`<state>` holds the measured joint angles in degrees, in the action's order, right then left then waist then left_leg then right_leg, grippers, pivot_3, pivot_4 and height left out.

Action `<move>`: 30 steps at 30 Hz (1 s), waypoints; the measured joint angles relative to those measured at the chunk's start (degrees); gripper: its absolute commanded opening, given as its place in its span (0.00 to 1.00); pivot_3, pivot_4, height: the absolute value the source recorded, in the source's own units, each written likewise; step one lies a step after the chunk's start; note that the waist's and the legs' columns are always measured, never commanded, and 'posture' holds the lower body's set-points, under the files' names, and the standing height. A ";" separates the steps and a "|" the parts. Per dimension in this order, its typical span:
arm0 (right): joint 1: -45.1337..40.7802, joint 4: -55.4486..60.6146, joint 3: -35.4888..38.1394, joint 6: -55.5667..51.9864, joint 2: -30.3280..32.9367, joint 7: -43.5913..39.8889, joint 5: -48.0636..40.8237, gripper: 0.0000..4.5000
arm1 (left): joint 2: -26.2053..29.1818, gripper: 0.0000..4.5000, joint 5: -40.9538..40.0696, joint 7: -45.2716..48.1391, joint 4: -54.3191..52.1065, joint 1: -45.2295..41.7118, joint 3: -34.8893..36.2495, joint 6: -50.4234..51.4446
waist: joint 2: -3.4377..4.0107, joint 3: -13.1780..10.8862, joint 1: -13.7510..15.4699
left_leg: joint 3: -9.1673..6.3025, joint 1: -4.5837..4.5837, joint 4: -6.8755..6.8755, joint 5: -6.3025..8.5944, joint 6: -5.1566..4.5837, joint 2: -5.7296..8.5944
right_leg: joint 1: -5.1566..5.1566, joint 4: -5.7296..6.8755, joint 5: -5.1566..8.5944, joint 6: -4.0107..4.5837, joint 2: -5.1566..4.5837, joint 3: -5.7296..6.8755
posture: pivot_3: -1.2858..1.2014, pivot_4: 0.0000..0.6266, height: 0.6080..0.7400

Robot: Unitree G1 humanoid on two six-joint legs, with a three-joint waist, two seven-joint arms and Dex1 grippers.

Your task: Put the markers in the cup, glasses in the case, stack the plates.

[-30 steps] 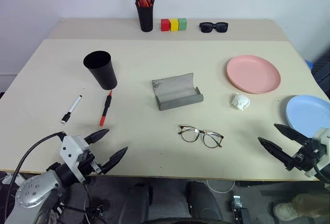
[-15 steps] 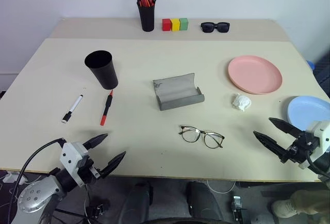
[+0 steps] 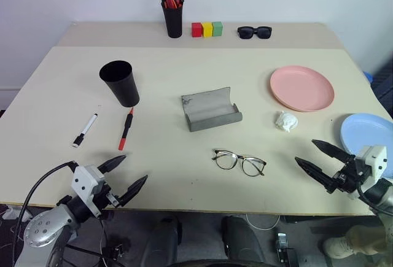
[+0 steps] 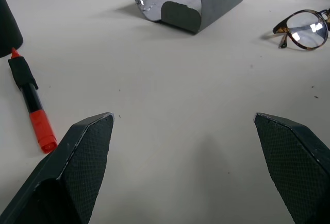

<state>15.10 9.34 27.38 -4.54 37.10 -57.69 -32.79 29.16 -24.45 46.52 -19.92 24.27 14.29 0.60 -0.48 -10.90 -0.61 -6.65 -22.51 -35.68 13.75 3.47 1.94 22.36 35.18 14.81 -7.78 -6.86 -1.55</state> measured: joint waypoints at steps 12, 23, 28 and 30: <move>-9.52 3.14 -8.67 -2.40 2.42 -7.67 -2.21 0.83 | -1.10 1.00 -13.69 -13.38 -6.42 -6.59 4.81 18.04 | -0.02 -0.01 -0.14 | -0.04 0.05 -0.04 -0.01 -0.01 0.01 | -0.01 0.13 -0.02 -0.04 0.02 0.01 | 0.52 0.24 1.00; -30.12 -7.21 -23.77 -2.16 0.14 -16.26 1.12 0.83 | -3.10 1.00 -25.45 -44.63 -15.82 -24.35 3.38 50.42 | -0.12 -0.06 0.14 | -0.18 0.03 -0.30 -0.02 0.00 0.09 | -0.07 0.36 -0.13 -0.32 0.06 0.03 | 0.52 0.24 1.00; -31.40 -12.03 -24.84 0.52 -0.15 -18.86 2.56 0.83 | -3.50 1.00 -29.93 -51.82 -11.04 -31.59 3.12 61.55 | -0.12 -0.06 -0.38 | -0.17 0.05 -0.26 -0.02 0.00 0.09 | 0.01 0.47 -0.13 -0.38 0.07 0.02 | 0.52 0.24 1.00; -32.01 -13.42 -24.92 1.27 -0.55 -19.26 2.93 0.83 | -5.14 1.00 -30.31 -54.92 -7.68 -35.02 3.61 63.99 | -0.14 -0.08 -0.27 | -0.18 0.05 -0.30 -0.03 0.03 0.09 | 0.09 0.65 -0.13 -0.39 0.07 0.03 | 0.52 0.24 1.00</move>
<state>-16.91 -4.08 2.45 -3.27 36.55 -76.95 -29.85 24.02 -54.75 -8.40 -27.60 -10.76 17.90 64.59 -0.63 -10.97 -0.89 -6.83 -22.46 -35.98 13.71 3.50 2.03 22.45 35.83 14.68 -8.17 -6.78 -1.52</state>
